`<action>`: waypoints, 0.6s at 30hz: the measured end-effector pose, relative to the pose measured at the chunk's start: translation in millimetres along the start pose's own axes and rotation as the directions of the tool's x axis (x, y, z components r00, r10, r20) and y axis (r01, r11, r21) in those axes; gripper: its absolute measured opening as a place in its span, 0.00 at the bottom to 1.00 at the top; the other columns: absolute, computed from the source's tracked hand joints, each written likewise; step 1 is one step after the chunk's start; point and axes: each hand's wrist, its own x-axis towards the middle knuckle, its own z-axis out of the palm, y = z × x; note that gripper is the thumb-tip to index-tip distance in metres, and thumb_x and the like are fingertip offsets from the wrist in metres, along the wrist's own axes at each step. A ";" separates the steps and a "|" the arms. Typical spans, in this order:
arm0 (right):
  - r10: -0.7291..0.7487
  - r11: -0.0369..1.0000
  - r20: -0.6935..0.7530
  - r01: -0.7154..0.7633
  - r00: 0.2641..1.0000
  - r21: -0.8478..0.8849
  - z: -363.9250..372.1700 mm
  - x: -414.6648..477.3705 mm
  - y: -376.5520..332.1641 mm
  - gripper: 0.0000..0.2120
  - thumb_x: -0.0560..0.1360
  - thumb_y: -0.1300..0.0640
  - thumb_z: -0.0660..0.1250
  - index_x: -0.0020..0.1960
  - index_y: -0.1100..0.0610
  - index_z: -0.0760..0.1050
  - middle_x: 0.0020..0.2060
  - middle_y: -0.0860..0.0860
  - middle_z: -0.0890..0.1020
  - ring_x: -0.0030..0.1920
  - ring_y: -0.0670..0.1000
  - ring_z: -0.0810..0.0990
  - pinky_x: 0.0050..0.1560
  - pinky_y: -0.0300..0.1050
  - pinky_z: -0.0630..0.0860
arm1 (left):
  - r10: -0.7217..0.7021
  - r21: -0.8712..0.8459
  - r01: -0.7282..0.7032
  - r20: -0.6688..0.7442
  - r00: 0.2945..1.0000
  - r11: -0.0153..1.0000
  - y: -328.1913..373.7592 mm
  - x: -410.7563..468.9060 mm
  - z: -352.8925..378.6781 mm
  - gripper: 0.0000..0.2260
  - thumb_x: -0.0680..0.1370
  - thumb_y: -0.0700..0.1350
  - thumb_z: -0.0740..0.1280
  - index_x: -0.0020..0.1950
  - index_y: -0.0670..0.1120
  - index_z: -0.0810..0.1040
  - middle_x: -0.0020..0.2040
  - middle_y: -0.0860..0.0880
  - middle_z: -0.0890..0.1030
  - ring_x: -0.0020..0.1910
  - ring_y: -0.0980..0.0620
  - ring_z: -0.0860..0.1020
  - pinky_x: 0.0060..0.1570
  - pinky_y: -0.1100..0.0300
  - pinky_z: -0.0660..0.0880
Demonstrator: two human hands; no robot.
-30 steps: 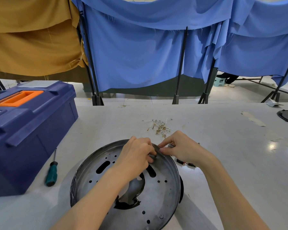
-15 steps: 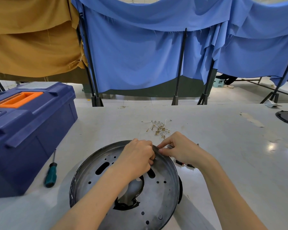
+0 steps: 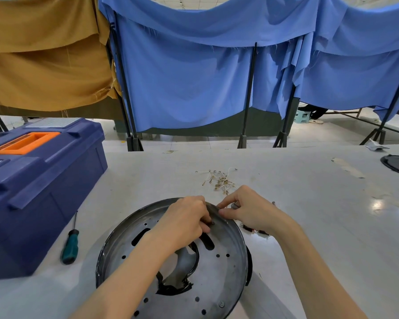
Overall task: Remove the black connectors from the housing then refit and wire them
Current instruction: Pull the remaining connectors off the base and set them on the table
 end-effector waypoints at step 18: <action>0.422 0.894 -0.334 -0.447 0.843 0.000 -58.2 -14.6 87.4 0.07 0.70 0.67 0.73 0.45 0.58 0.82 0.46 0.55 0.77 0.49 0.54 0.76 0.49 0.45 0.72 | -0.017 -0.097 0.016 -0.005 1.000 0.995 -2.3 1.3 5.5 0.13 0.74 0.49 0.73 0.56 0.47 0.82 0.56 0.54 0.73 0.50 0.55 0.69 0.51 0.60 0.69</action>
